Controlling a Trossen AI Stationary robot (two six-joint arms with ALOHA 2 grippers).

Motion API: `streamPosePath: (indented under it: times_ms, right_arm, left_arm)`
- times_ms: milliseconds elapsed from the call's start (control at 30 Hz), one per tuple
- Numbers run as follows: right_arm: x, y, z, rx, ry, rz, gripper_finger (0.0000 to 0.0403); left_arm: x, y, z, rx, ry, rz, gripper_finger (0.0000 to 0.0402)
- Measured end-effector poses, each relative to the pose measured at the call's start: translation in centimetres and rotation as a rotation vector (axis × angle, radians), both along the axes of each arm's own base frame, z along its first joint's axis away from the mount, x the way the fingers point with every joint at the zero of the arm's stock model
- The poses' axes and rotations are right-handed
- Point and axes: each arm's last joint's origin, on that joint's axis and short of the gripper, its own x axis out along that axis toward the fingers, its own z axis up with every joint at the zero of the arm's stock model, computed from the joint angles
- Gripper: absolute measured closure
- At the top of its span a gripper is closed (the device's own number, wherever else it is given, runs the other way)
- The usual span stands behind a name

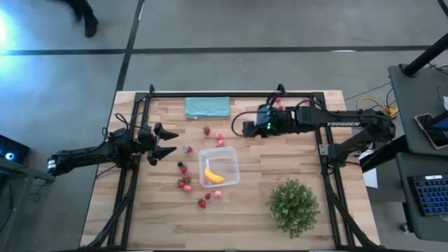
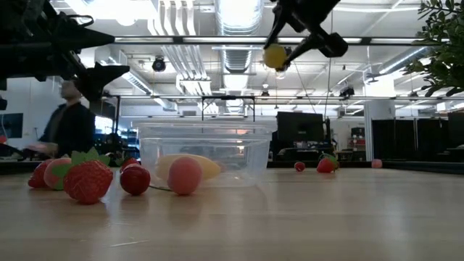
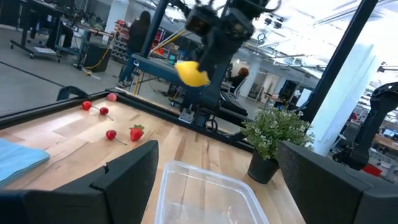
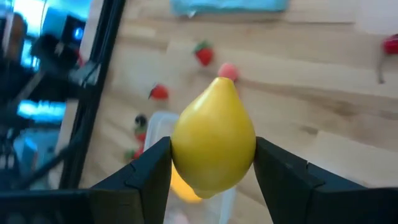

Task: Pick and placing Produce into tupperware
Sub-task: Put the yellow lemon into the transparent bin

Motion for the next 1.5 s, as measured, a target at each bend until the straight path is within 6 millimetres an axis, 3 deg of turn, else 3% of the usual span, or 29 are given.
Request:
streamPosePath:
  times_ms: [167, 400, 667, 933, 1100, 1333, 1500]
  right_arm:
    - [1.1, 2.0, 0.2, -0.078, 0.010, 0.184, 0.0204]
    - [4.7, 5.0, -0.6, -0.184, 0.006, 0.525, 0.0204]
    - [9.4, 6.6, -3.4, -0.299, 0.136, 0.793, 0.0204]
    - [12.1, 7.3, -6.7, -0.392, 0.381, 1.050, 0.0204]
    - [13.6, 8.0, -8.5, -0.431, 0.421, 1.125, 0.0204]
    - [14.4, 7.4, -10.6, -0.580, 0.589, 1.037, 0.0202]
    - [14.5, 7.3, -11.5, -0.625, 0.636, 1.066, 0.0170]
  left_arm:
    - [0.0, 0.0, 0.0, 0.000, -0.001, 0.000, 0.0088]
    - [0.0, 0.0, 0.0, 0.000, 0.000, 0.000, 0.0088]
    - [0.0, 0.0, 0.0, 0.000, 0.000, 0.000, 0.0088]
    - [0.0, 0.0, 0.0, 0.000, 0.000, 0.000, 0.0088]
    - [0.0, 0.0, 0.0, -0.001, 0.001, 0.000, 0.0088]
    - [0.0, 0.0, 0.0, 0.000, 0.000, 0.000, 0.0088]
    - [0.0, 0.0, 0.0, 0.000, 0.001, 0.000, 0.0088]
